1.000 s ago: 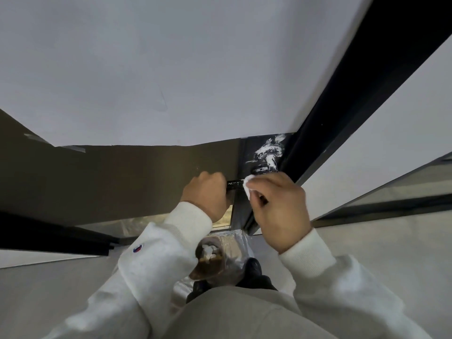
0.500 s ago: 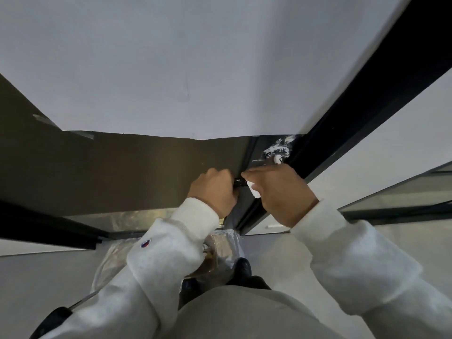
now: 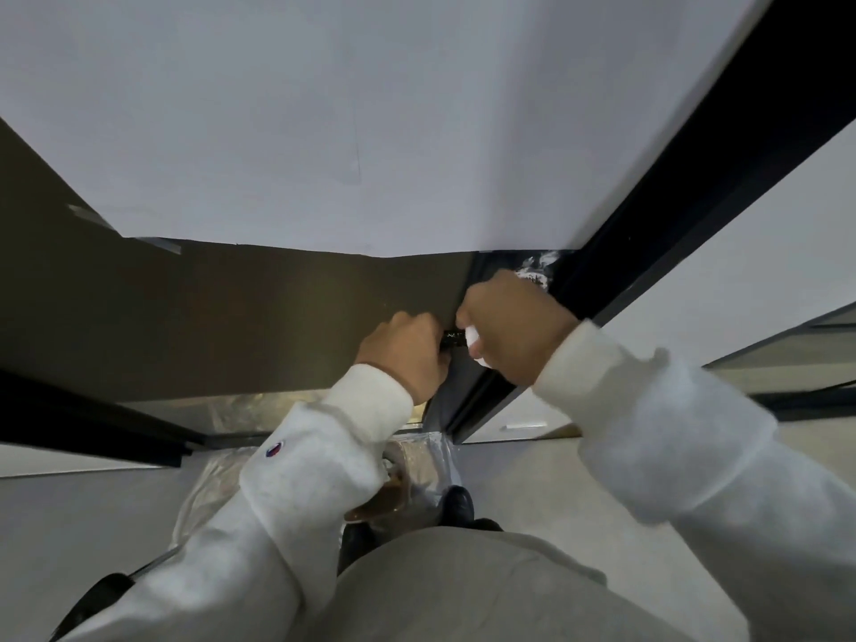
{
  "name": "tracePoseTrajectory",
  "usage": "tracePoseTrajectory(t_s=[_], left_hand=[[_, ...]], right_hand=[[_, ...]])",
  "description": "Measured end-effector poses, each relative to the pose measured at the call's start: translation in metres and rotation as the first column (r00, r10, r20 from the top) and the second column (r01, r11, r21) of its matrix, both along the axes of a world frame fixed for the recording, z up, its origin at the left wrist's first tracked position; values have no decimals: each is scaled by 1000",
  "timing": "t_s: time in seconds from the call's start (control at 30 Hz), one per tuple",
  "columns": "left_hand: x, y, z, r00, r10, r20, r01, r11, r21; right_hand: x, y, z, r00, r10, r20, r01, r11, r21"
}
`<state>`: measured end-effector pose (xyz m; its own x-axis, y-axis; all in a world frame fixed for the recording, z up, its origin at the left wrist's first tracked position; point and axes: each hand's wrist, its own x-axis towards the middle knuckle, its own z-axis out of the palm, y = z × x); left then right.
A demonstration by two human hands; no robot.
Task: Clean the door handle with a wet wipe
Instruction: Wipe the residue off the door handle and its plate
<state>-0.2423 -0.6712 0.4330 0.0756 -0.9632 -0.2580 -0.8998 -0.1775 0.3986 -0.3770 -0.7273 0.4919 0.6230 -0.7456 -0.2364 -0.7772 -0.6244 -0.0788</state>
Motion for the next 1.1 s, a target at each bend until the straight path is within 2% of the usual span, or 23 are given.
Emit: tracePoseTrajectory(t_s=[0.07,0.13,0.23,0.37,0.43,0.47,0.5,0.53,0.6,0.83,1.0,1.1], left_hand=[[0,0,2,1000,-3,-1,3,1000,-7],[-1,-1,5,1000,-16,15,15,1000,15],[-1,-4,13,995,-64,75,62,997,37],[-4,-10,22,971,-142,192,145,989,0],[-12,-11,25,962,-185,201,190,982,-3],[-17,-10,25,957,-207,203,211,977,1],[-21,-10,25,951,-230,205,235,972,3],[-23,-10,25,945,-243,218,247,969,8],[-23,-13,23,944,-243,222,248,969,6],[-12,-21,10,955,-284,81,278,958,73],[-7,-24,11,975,-222,-30,224,973,63],[-11,-20,9,982,-185,-48,188,981,56]], right_hand=[[-13,21,-19,978,117,173,-72,967,-245],[-32,33,-37,909,244,337,-84,901,-427],[-44,44,-53,846,279,454,-9,860,-511],[-55,67,-72,740,218,637,159,863,-480],[-56,77,-78,606,53,793,344,882,-322],[-56,80,-80,513,-63,856,424,886,-188],[-56,82,-81,435,-136,890,440,895,-78],[-56,83,-79,436,-126,891,447,890,-93],[-56,82,-77,537,-22,843,379,900,-217],[-22,40,-67,760,44,648,237,910,-340],[-26,63,-81,775,9,631,239,921,-307],[-42,80,-95,710,-70,701,324,916,-237]])
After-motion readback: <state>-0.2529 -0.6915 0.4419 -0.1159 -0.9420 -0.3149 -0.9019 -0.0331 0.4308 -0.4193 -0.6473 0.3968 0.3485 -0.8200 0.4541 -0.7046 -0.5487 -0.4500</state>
